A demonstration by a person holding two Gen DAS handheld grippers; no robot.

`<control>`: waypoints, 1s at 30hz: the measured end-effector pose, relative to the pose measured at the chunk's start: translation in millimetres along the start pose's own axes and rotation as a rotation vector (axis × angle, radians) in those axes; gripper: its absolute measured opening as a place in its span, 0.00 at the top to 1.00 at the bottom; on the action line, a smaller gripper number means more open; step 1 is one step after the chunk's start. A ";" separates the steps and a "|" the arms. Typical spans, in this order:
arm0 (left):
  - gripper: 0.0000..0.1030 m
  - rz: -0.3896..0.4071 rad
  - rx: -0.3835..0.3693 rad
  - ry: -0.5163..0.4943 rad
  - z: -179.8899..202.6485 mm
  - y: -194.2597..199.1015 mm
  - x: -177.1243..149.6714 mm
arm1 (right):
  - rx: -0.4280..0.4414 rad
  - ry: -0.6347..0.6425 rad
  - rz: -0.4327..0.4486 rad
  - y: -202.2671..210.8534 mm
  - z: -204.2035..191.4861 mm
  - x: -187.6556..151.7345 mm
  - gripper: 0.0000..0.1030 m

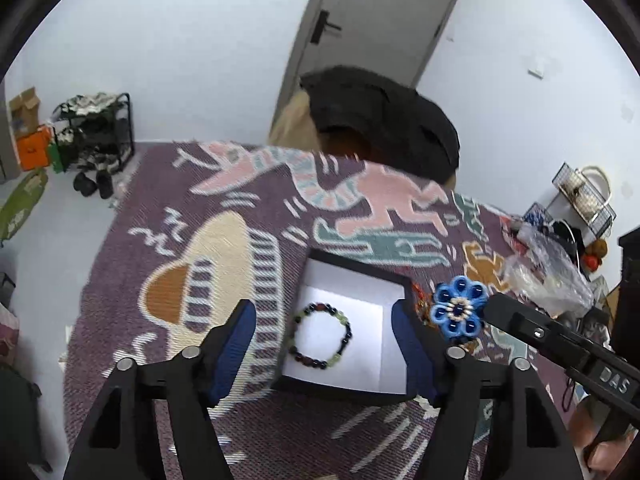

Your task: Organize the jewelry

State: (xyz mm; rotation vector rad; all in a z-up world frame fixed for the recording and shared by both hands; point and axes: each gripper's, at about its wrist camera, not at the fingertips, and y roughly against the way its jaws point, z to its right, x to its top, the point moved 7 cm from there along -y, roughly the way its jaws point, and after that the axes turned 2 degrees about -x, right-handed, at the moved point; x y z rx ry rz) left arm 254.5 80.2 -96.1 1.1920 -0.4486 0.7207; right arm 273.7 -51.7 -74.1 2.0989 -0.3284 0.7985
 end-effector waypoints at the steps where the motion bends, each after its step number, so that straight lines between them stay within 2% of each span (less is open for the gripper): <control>1: 0.31 0.006 0.008 0.000 -2.8 3.0 0.7 | 0.004 0.000 -0.001 -2.8 -2.7 1.0 0.93; 11: 0.30 0.049 0.068 0.015 -30.3 20.1 3.8 | 0.062 0.002 -0.017 -38.6 -34.1 11.9 0.93; 14: 0.30 0.057 0.078 0.017 -35.1 23.1 4.0 | 0.046 0.019 -0.013 -41.2 -36.0 12.7 0.91; 15: 0.30 0.060 0.079 0.019 -35.8 24.1 4.0 | 0.044 0.019 -0.019 -41.8 -34.2 12.0 0.78; 16: 0.30 0.063 0.078 0.020 -35.4 25.0 4.1 | 0.046 0.014 -0.022 -39.2 -31.7 11.0 0.58; 18: 0.30 0.067 0.072 0.018 -31.7 25.7 4.6 | 0.033 0.000 0.005 -31.1 -22.6 10.8 0.39; 25: 0.26 0.070 0.036 -0.046 6.0 24.0 -0.9 | -0.037 -0.030 0.035 5.4 20.5 1.3 0.39; 30: 0.26 0.016 0.001 -0.092 41.4 9.5 -14.6 | -0.092 -0.093 0.044 39.0 71.9 -9.6 0.38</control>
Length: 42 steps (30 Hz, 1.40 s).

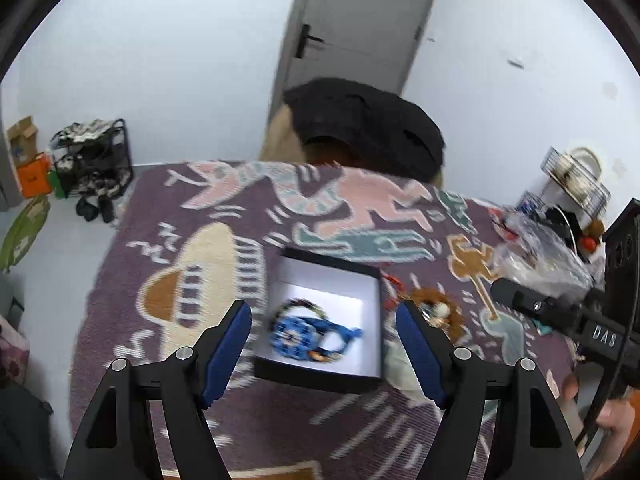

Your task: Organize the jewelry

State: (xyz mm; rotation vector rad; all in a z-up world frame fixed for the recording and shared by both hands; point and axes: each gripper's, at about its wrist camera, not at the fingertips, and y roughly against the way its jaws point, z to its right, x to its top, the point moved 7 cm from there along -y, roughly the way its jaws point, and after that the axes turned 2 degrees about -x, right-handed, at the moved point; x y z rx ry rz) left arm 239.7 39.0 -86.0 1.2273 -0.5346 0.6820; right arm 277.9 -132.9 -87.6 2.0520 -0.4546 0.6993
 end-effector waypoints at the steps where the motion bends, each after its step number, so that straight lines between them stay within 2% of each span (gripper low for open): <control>1: 0.26 -0.015 -0.009 -0.015 8.8 -3.3 -3.1 | -0.009 -0.010 0.005 6.2 10.0 -1.1 0.38; 6: 0.27 -0.033 -0.061 -0.068 43.1 -11.7 -13.2 | -0.061 -0.053 0.022 28.2 53.1 -6.3 0.38; 11: 0.27 -0.079 -0.098 -0.099 68.9 -23.5 -24.9 | -0.058 -0.105 0.015 31.7 76.3 -14.6 0.38; 18: 0.27 -0.132 -0.108 -0.145 95.1 -40.8 -38.8 | -0.053 -0.160 0.005 32.1 98.9 -30.9 0.38; 24: 0.31 -0.216 -0.097 -0.162 110.2 -69.1 -53.1 | -0.053 -0.207 0.005 36.0 115.8 -39.4 0.38; 27: 0.32 -0.245 -0.063 -0.174 112.1 -83.8 -59.7 | -0.056 -0.225 0.000 35.3 122.5 -44.0 0.38; 34: 0.34 -0.258 0.020 -0.216 105.9 -102.6 -67.0 | -0.049 -0.248 -0.016 26.7 127.4 -50.7 0.38; 35: 0.38 -0.262 0.027 -0.227 106.3 -104.3 -68.2 | -0.046 -0.251 -0.017 25.2 127.0 -51.2 0.38; 37: 0.56 -0.285 0.023 -0.230 105.8 -108.9 -71.5 | -0.041 -0.253 -0.016 24.1 126.1 -51.6 0.38; 38: 0.70 -0.308 0.018 -0.222 104.0 -112.6 -74.4 | -0.039 -0.252 -0.014 23.6 125.3 -51.5 0.38; 39: 0.74 -0.322 0.014 -0.213 102.4 -114.6 -76.8 | -0.037 -0.251 -0.014 23.2 124.4 -51.2 0.38; 41: 0.74 -0.313 0.002 -0.201 100.3 -114.7 -77.9 | -0.035 -0.249 -0.013 22.7 122.3 -50.8 0.38; 42: 0.83 -0.295 0.000 -0.204 100.5 -111.6 -76.4 | -0.035 -0.244 -0.013 22.1 121.0 -50.3 0.38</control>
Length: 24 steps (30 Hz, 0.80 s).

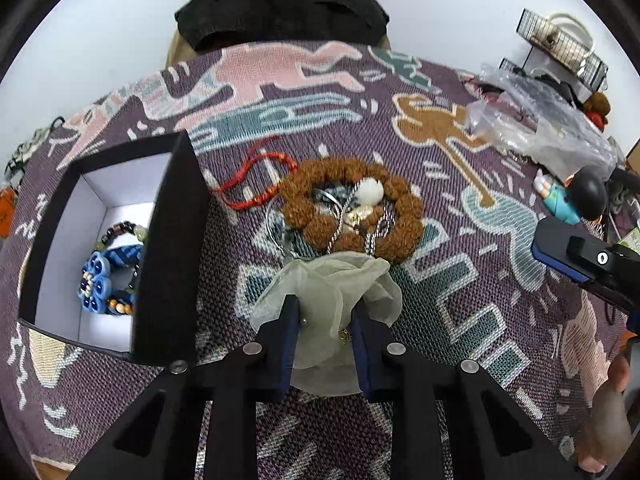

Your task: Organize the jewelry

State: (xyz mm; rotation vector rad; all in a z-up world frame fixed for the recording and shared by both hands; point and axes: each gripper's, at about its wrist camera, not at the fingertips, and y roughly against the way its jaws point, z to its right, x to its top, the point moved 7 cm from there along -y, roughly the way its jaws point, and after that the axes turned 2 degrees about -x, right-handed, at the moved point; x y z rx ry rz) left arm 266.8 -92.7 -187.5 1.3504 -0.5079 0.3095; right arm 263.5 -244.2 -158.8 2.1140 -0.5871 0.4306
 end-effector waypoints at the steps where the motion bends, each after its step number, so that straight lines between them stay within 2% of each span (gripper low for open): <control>1: 0.99 0.012 -0.002 -0.002 -0.1 3.6 0.9 | -0.001 0.005 -0.001 -0.7 -1.6 0.4 0.38; 4: 0.98 0.034 -0.020 0.005 -2.4 13.8 6.3 | -0.005 0.016 -0.002 -2.6 -4.7 1.9 0.38; 11: 0.98 0.061 0.013 0.041 -29.3 23.7 16.6 | -0.009 0.030 -0.014 -11.1 -14.3 7.4 0.38; 19: 0.98 0.078 0.035 0.111 -64.5 29.8 14.5 | -0.017 0.060 -0.034 -22.0 -29.1 12.1 0.38; 24: 0.98 0.087 0.030 0.156 -82.4 35.9 11.8 | -0.054 0.108 -0.043 -33.1 -39.5 21.3 0.38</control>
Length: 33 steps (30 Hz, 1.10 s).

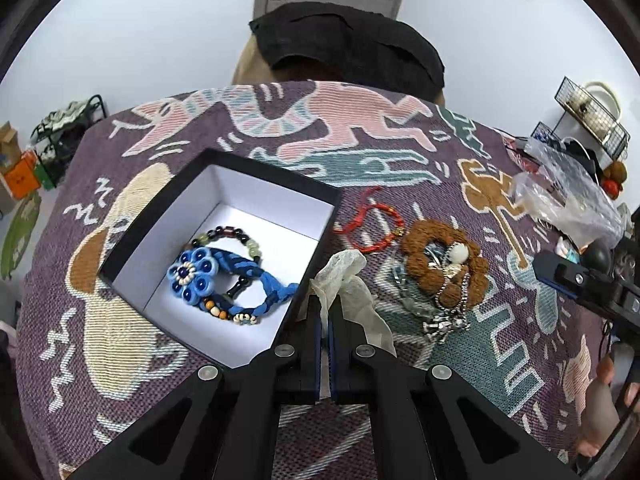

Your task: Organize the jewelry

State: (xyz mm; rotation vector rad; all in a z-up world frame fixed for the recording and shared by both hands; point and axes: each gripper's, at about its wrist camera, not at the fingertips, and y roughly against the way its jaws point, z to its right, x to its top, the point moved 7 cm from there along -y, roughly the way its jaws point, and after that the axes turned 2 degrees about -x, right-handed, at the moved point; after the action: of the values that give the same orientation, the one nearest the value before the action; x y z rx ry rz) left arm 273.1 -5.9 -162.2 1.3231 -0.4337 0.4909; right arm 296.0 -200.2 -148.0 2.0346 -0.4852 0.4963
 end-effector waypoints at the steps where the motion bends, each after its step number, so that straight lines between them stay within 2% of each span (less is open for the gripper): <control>1: 0.98 0.002 0.002 0.004 -2.6 1.1 0.3 | -0.009 0.007 -0.003 -1.8 -0.9 1.6 0.40; 6: 0.98 0.022 -0.013 0.021 -9.6 10.9 3.8 | -0.102 0.076 -0.046 -26.6 -3.4 13.9 0.53; 12: 0.98 0.065 -0.034 0.014 -8.7 31.7 12.9 | -0.181 0.137 -0.123 -58.7 -2.9 13.1 0.55; 14: 0.98 0.081 -0.044 0.015 -9.1 40.4 17.9 | -0.215 0.167 -0.138 -64.8 -3.5 10.4 0.59; 17: 0.98 0.107 -0.054 0.023 -13.1 53.2 24.6 | -0.243 0.191 -0.152 -68.3 -2.8 9.7 0.79; 18: 0.98 0.115 -0.055 0.025 -14.4 56.7 26.3 | -0.238 0.191 -0.158 -67.7 -3.0 9.3 0.80; 23: 0.98 0.146 -0.050 0.042 -25.6 71.5 34.8 | -0.199 0.211 -0.104 -45.1 -13.4 14.8 0.80; 27: 0.98 0.154 -0.051 0.057 -31.3 76.5 36.1 | -0.147 0.264 -0.035 -13.1 -39.6 26.0 0.81; 33: 0.98 0.167 -0.041 0.070 -40.0 81.9 38.5 | -0.127 0.351 0.052 24.2 -80.6 41.0 0.81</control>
State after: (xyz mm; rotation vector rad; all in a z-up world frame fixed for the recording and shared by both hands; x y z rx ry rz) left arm 259.0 51.1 -82.5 1.2326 -0.4960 0.6620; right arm 305.6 -146.9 -71.7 1.7686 -0.3470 0.8155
